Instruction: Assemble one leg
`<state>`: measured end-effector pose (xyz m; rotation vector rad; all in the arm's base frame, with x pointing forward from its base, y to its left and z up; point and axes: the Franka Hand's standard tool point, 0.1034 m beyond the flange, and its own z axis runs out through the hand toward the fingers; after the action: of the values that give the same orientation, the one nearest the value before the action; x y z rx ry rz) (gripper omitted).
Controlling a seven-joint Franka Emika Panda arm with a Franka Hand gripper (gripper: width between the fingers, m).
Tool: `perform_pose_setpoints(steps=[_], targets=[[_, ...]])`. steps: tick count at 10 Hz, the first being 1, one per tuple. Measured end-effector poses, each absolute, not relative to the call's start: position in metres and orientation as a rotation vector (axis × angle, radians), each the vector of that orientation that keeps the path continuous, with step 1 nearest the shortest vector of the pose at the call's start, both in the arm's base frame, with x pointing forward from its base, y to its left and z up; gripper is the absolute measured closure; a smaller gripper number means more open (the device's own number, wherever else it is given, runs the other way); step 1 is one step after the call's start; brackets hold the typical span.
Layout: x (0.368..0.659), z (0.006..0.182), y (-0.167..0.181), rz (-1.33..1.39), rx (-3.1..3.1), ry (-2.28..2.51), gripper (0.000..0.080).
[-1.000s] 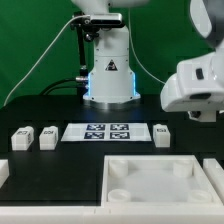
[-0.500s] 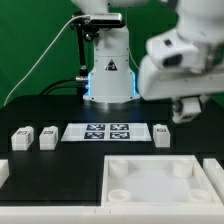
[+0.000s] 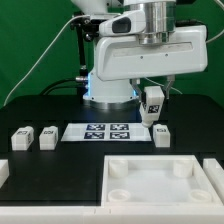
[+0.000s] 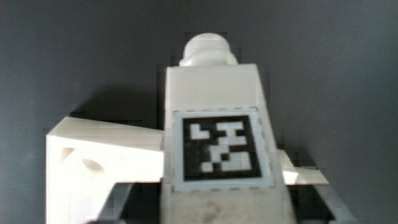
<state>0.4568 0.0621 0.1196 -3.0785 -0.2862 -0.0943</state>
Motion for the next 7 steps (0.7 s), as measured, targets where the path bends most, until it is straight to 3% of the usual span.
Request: perform_pose_setpoints(steps=[3, 7], targets=[[0.458, 0.119, 0.061, -0.095, -3.078, -0.286, 0.0506], [0.538, 0.124, 0.062, -0.202, -3.051, -0.389, 0.0506]])
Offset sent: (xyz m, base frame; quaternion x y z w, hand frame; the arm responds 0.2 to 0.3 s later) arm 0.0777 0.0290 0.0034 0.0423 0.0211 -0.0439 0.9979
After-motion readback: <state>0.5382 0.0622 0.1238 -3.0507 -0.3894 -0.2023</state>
